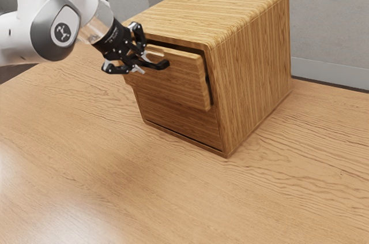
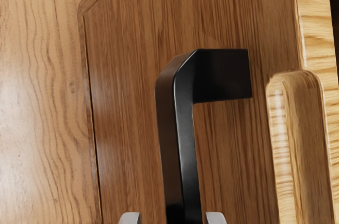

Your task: Pull the drawer handle with one arm to open the drawer

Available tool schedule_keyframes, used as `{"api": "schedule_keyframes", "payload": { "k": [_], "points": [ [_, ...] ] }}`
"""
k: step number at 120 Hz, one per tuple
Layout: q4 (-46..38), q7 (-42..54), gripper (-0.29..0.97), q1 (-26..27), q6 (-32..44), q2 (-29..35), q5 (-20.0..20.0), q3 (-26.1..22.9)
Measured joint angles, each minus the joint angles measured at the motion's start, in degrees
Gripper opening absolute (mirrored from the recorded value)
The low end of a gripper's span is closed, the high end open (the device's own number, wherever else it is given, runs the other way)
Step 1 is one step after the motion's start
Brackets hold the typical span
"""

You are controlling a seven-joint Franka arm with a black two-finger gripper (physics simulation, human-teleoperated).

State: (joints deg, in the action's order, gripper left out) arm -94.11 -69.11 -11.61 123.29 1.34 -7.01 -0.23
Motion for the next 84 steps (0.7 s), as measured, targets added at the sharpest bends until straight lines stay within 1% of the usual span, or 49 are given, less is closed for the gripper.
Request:
{"api": "schedule_keyframes", "payload": {
  "k": [84],
  "points": [
    [-6.05, -0.13, 0.05, 0.28, 0.14, 4.95, 0.11, 0.42]
  ]
}}
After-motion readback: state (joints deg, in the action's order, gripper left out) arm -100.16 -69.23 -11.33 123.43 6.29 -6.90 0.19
